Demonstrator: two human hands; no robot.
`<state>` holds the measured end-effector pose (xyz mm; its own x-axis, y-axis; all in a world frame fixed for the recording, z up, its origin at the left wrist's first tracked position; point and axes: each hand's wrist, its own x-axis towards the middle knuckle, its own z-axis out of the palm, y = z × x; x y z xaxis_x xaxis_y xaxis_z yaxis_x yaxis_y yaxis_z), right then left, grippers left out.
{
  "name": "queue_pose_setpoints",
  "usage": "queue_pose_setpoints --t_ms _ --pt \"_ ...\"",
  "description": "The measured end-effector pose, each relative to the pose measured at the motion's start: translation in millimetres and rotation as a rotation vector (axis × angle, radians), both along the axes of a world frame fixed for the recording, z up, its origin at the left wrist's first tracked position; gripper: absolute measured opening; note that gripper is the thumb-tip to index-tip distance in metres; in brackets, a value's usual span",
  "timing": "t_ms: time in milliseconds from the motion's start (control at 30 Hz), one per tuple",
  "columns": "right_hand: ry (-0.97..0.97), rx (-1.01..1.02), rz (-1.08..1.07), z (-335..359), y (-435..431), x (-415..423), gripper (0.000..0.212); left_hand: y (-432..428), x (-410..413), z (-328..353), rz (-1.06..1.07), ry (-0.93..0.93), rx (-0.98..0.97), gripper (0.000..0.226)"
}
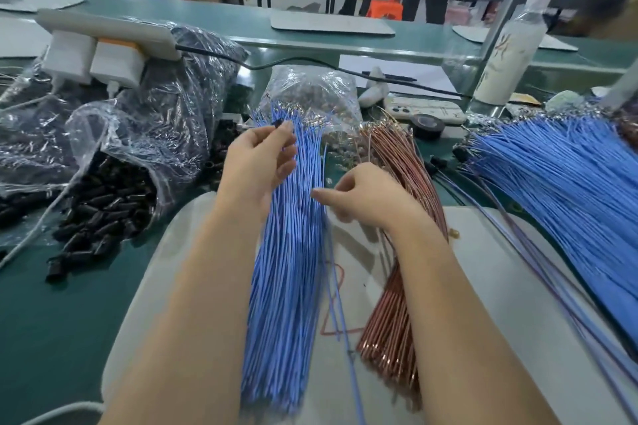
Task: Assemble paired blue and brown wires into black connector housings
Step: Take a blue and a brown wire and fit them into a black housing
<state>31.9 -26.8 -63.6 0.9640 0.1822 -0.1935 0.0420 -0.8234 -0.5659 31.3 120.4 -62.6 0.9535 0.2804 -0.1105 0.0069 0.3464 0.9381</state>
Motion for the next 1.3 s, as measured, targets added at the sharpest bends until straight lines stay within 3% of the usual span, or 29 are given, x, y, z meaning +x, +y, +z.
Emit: queue_pose_setpoints --t_ms 133,333,400,467,533,600,700,800,867,1000,1067,1300 --pt "-0.075 -0.113 0.034 -3 13 -3 0.044 -10 -2 -2 -0.056 0.017 -0.045 0.007" --pt "-0.109 0.061 -0.124 -2 9 -1 0.027 -13 -2 -3 -0.076 -0.001 -0.022 0.008" --pt "-0.142 0.286 -0.226 0 3 1 0.025 -13 -3 -2 -0.096 -0.011 -0.015 0.007" --pt "-0.091 0.732 -0.296 6 -4 2 0.019 -13 -5 0 -0.193 -0.025 -0.014 0.006" --pt "-0.109 1.144 -0.374 11 -11 4 0.018 -14 -9 1 -0.385 -0.040 -0.027 0.008" --pt "-0.223 1.325 -0.489 13 -18 6 0.017 -15 -14 3 -0.617 -0.055 -0.054 0.010" --pt "-0.374 1.323 -0.634 10 -23 6 0.013 -15 -20 4 -0.852 -0.066 -0.071 0.011" --pt "-0.378 1.370 -0.674 10 -22 5 0.011 -17 -20 2 -0.826 -0.094 0.015 0.019" --pt "-0.279 1.425 -0.600 11 -20 4 0.011 -17 -18 1 -0.742 -0.105 0.059 0.022" --pt "-0.109 1.068 -0.278 5 -9 0 0.019 -19 -12 -5 -0.596 -0.094 0.061 0.017" --pt "-0.065 1.020 -0.222 3 -4 -1 0.021 -19 -10 -7 -0.572 -0.081 0.098 0.012" --pt "-0.213 1.182 -0.533 2 -12 8 0.019 -20 -11 -5 -0.526 -0.062 0.127 0.017"
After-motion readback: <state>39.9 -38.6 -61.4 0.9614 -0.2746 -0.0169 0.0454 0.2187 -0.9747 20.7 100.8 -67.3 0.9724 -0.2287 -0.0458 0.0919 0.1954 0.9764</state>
